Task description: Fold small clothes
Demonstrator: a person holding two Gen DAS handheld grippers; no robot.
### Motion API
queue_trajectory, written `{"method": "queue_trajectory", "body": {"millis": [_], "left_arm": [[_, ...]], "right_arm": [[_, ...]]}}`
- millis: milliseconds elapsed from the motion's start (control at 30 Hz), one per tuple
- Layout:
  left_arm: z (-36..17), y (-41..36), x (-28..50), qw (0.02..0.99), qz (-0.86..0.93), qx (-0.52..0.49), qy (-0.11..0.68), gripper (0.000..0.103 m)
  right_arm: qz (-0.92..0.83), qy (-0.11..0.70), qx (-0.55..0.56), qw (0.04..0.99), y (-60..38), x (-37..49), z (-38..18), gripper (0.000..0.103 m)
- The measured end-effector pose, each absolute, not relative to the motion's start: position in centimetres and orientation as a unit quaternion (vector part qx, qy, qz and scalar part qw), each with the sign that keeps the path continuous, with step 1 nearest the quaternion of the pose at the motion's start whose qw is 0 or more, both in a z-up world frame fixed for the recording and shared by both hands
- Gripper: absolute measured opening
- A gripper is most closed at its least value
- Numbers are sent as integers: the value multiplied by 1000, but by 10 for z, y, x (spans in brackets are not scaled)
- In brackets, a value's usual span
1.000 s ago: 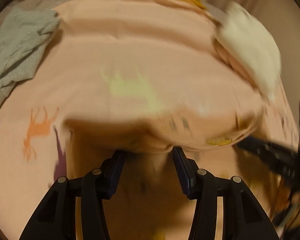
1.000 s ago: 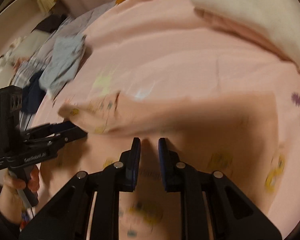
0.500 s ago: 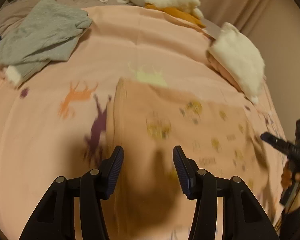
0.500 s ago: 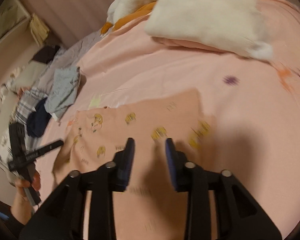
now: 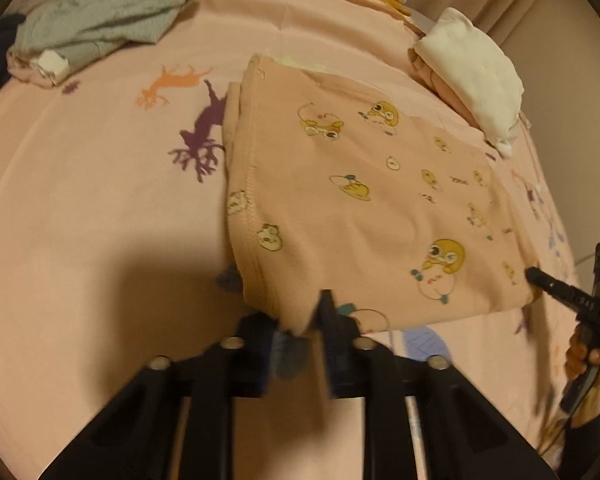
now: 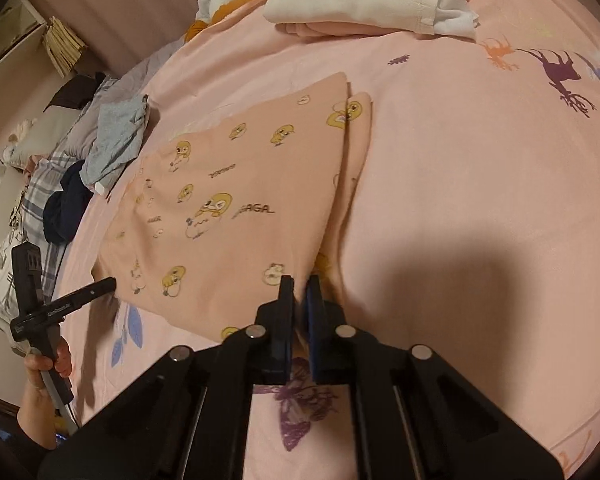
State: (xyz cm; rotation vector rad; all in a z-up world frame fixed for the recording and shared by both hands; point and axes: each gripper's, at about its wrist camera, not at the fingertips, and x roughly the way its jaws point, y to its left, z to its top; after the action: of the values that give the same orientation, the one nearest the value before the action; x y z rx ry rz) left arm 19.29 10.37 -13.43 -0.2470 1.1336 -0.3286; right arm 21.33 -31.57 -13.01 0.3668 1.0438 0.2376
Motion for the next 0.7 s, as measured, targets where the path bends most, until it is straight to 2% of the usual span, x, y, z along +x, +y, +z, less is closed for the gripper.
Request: {"method": "queue_trajectory", "body": {"millis": [167,333,367,433,467,500,700], "left_arm": [[-133,105,189,814,-156,-106,549,10],[-138,113,185,804,-149,-92,568,6],[-138,115,183,803,-148,-87,571,6],[-136,121,179,802,-143,-80,574,6],[-135,124,177,802,-142,-80,574,6],[-133,129,174,802,-145,-82,573,6],[-102,136,170,825,-166,-114,529,6]], "right_arm": [[92,492,153,852,-327,204,-117,5],[63,533,126,835,-330,211,-148,6],[63,531,129,835,-330,212,-147,7],[61,525,127,839,-329,211,-141,15],[53,522,116,844,-327,209,-136,23],[49,515,106,849,-326,207,-131,25],[105,455,78,881,-301,208,-98,25]]}}
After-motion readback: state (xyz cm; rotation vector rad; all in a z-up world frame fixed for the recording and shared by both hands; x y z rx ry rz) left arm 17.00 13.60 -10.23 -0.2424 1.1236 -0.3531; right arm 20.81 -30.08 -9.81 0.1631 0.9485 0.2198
